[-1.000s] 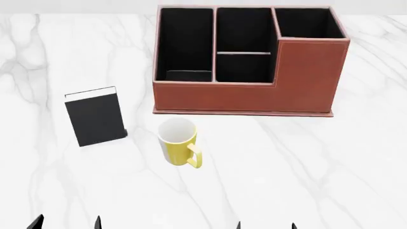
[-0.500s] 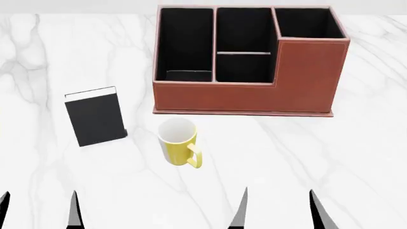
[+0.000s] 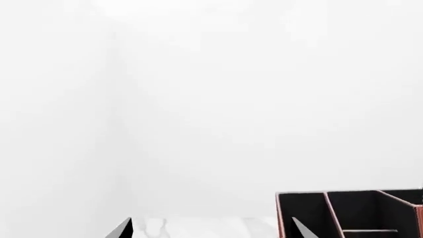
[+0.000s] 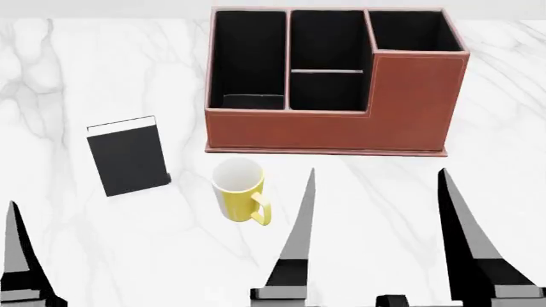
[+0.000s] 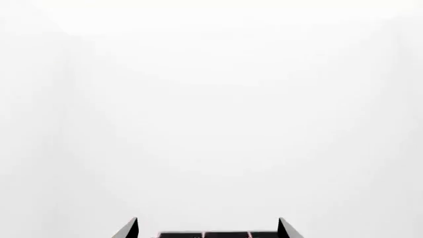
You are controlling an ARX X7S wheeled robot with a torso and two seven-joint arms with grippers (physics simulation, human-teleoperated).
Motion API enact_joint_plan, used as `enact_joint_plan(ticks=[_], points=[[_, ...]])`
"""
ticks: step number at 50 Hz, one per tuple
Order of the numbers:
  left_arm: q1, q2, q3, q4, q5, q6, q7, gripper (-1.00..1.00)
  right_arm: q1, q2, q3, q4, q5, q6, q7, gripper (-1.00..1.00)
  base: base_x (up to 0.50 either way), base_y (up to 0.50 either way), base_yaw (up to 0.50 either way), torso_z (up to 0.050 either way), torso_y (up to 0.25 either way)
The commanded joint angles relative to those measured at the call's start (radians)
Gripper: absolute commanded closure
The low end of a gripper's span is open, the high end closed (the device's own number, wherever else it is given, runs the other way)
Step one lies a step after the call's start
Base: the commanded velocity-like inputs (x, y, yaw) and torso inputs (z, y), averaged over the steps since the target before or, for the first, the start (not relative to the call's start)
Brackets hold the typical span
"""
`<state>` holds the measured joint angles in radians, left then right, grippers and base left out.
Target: Pick up the yellow and white mug and place it to the right of the caddy.
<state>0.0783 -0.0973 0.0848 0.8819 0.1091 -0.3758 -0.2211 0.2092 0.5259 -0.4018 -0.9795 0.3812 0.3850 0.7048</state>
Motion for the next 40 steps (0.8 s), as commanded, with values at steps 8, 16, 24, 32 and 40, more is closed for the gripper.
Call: enact_joint_plan(ticks=[8,16,24,32,40], points=[[0.091,0.097,-0.035,0.165,0.195,0.144,-0.045,-1.00,1.127,0.656,-1.345,-0.068,0.215,-0.564,0.866,-1.00,0.00,0.00,0.00,0.000,0.000],[0.149,0.097,-0.120,0.165,0.299,0.257,-0.279,-1.00,1.135,0.687,-1.359,-0.068,0.195,-0.583,0.866,-1.00,0.00,0.00,0.00,0.000,0.000],[0.231,0.097,-0.236,0.165,0.392,0.329,-0.604,-1.00,1.193,0.711,-1.425,-0.068,0.165,-0.623,0.866,-1.00,0.00,0.00,0.00,0.000,0.000],[0.319,0.097,-0.291,0.165,0.593,0.369,-0.913,-1.00,1.168,0.730,-1.405,-0.068,0.136,-0.669,0.866,-1.00,0.00,0.00,0.00,0.000,0.000],[0.590,0.097,-0.557,0.165,0.460,0.495,-1.289,-1.00,1.124,0.700,-1.362,-0.068,0.130,-0.622,0.866,-1.00,0.00,0.00,0.00,0.000,0.000]])
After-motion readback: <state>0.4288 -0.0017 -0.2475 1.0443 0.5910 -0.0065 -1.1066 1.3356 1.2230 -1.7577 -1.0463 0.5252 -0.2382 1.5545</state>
